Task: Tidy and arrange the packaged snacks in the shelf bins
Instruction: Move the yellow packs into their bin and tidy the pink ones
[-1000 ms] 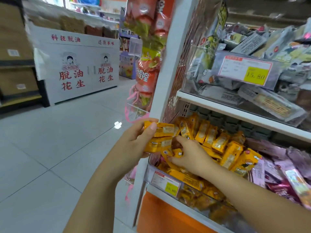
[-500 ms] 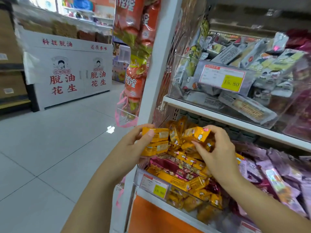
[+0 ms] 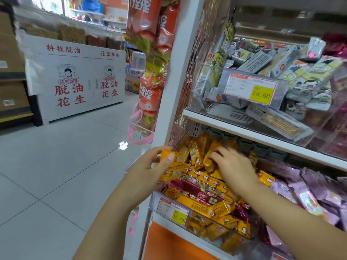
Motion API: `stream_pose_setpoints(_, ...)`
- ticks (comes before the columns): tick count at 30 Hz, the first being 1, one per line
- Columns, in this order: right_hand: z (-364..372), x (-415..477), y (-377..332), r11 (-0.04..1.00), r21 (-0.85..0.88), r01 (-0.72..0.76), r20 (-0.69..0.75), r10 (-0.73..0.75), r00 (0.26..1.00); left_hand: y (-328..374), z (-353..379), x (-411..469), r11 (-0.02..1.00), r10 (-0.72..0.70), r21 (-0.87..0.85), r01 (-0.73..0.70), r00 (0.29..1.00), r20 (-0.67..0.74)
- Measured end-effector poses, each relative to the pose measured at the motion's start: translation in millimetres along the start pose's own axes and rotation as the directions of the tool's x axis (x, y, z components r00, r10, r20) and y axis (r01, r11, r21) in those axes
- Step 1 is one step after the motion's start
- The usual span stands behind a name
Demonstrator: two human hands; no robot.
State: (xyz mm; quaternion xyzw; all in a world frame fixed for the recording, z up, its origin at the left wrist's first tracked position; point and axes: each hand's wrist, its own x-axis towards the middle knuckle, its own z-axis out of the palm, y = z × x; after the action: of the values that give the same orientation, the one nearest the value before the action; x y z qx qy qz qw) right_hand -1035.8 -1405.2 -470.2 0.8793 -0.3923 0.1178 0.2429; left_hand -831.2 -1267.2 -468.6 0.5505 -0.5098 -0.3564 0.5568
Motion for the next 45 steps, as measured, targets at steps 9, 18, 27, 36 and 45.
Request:
stream_pose_setpoints(9, -17.3, -6.9, -1.7, 0.927, 0.314, -0.204, 0.14, 0.167, 0.976, 0.0, -3.7, -2.1, 0.995, -0.019, 0.1, 0.02, 1.0, -0.004)
stream_pose_setpoints(18, -19.4, -0.9, -50.2, 0.831, 0.553, -0.059, 0.216, -0.074, 0.974, 4.2, -15.6, -8.0, 0.996, -0.084, -0.005, 0.084, 0.996, -0.002)
stream_pose_setpoints(27, 15.2, 25.5, -71.6, 0.86, 0.494, -0.124, 0.394, -0.095, 0.914, 4.4, -37.7, -16.7, 0.988, -0.141, 0.072, 0.136, 0.987, 0.072)
stream_pose_setpoints(36, 21.2, 29.7, -79.9, 0.885, 0.425, -0.192, 0.464, -0.031, 0.885, -0.4, -57.1, -26.7, 0.971, -0.216, 0.124, 0.205, 0.973, 0.078)
stream_pose_setpoints(45, 20.4, 38.4, -88.9, 0.902, 0.365, -0.232, 0.555, -0.01, 0.832, -2.3, -54.1, -23.5, 0.975, -0.204, 0.109, 0.193, 0.973, 0.111)
